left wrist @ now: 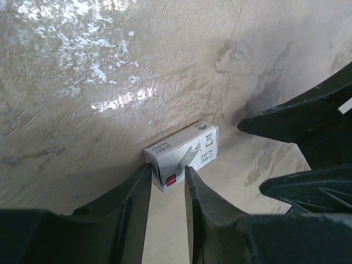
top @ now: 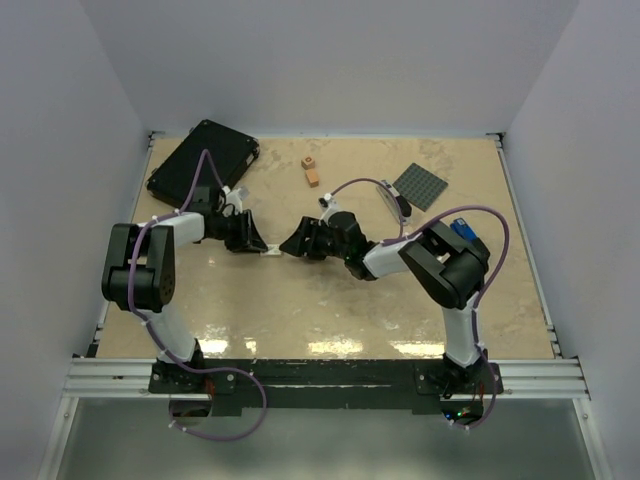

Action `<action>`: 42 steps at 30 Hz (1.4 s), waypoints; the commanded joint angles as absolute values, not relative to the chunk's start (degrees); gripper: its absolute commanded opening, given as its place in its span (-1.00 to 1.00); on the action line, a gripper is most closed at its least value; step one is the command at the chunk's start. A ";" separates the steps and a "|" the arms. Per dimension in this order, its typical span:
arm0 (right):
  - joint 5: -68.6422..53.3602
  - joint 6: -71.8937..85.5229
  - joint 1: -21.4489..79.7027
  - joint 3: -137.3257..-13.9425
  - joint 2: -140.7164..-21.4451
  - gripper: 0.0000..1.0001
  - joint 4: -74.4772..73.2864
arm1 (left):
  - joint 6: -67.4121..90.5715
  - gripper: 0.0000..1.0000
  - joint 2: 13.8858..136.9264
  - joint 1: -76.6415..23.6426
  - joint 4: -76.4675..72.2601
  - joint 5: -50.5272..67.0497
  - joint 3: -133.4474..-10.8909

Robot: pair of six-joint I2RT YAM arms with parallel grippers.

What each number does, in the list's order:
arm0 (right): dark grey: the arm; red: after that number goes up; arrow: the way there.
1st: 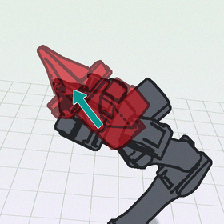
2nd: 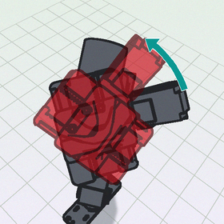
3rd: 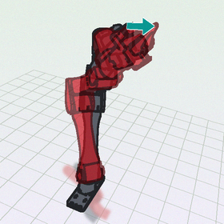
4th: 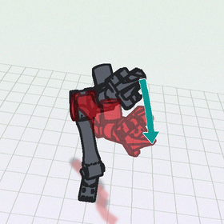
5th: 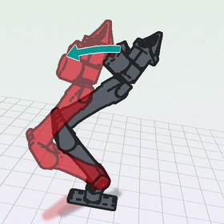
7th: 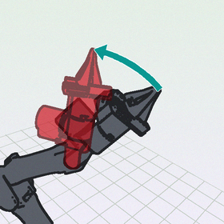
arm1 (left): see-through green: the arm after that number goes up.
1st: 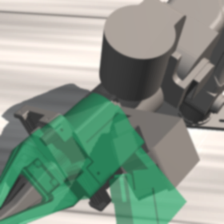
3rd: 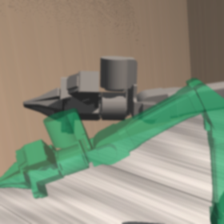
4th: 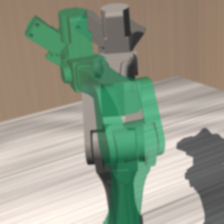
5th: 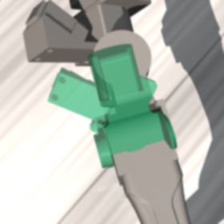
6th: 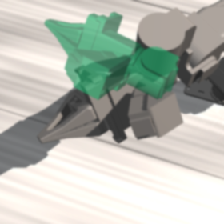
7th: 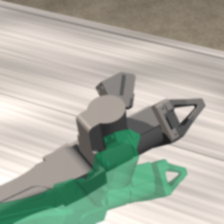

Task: Load the staples into the stapler

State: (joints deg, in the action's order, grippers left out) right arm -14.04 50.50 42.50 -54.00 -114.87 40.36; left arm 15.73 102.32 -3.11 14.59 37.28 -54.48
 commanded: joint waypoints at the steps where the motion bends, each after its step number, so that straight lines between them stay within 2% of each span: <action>1: -12.74 50.27 42.98 -57.56 -116.63 0.26 39.11 | 16.52 -0.31 103.09 -3.51 13.71 37.88 -54.76; 19: -13.09 49.48 43.15 -60.56 -119.53 -0.18 36.30 | 17.23 -0.57 104.41 -4.57 13.45 37.53 -54.93; 35: -11.25 49.48 43.51 -61.08 -119.44 -0.38 32.34 | 18.10 -0.74 103.97 -5.45 13.01 36.65 -54.58; 42: -11.07 49.48 43.51 -61.44 -119.18 -0.53 31.82 | 18.11 -0.78 103.98 -5.54 12.92 36.83 -54.67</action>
